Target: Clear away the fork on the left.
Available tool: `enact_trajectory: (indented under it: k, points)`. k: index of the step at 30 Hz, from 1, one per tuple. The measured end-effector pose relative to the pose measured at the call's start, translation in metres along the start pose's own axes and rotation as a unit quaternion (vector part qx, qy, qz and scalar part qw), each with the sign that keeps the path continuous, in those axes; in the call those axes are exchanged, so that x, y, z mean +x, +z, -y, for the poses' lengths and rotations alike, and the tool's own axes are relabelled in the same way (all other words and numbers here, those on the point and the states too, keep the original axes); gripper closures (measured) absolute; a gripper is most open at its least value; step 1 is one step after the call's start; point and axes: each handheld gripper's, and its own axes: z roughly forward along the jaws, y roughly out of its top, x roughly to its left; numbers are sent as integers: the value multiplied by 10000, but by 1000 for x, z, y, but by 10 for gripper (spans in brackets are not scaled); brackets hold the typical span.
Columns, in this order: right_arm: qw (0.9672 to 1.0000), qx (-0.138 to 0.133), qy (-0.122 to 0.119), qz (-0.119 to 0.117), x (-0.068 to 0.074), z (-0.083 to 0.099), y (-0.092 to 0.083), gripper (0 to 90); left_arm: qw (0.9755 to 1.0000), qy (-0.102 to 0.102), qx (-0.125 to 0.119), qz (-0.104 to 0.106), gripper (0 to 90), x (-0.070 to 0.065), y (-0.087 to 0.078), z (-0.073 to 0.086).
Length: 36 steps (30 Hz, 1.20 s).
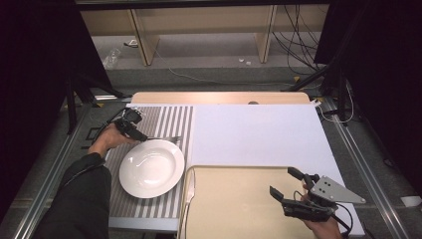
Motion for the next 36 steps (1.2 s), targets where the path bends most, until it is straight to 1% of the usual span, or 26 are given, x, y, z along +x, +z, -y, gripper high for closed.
enact_trajectory:
  k: [2,3,6,8,10,11,12,13,20,22,23,25,28,32,33,36]
  points:
    - [10000,3,3,-1,0,0,0,180,10000,-8,-7,4,354,0,0,0]
    - [10000,10,4,-2,0,0,0,180,10000,-19,0,55,358,1,1,0]
    - [10000,2,-6,2,0,0,0,180,10000,-1,9,51,378,1,2,0]
    - [10000,11,-1,2,0,0,0,180,9999,0,0,106,395,1,3,0]
    - [10000,1,3,-1,0,0,0,180,10000,22,17,92,402,0,4,0]
    - [10000,1,1,-5,0,0,0,180,9998,101,103,105,407,-1,5,0]
    - [10000,1,2,-7,0,0,0,180,9998,101,103,105,417,-1,5,0]
    - [10000,2,-1,-6,0,0,0,180,9999,60,90,118,423,-1,6,1]
    - [10000,26,-2,-16,0,0,1,180,9997,151,130,142,462,-2,9,-1]
    - [10000,52,-10,-5,0,0,0,180,9996,159,156,153,470,-2,10,-1]
    - [10000,-9,-7,-13,0,0,1,180,9995,184,202,176,473,-3,11,-2]
    - [10000,-5,-2,-15,-1,0,1,180,9992,215,285,193,470,-3,13,-2]
    - [10000,2,-1,-19,-1,0,1,180,9991,238,273,211,487,-4,15,-2]
    - [10000,29,-8,-17,0,0,1,180,9993,189,226,231,500,-3,15,-2]
    - [10000,11,-4,-16,0,0,1,180,9992,229,206,239,502,-2,15,-2]
    - [10000,14,1,-18,0,0,1,180,9991,265,206,246,499,-2,15,-2]
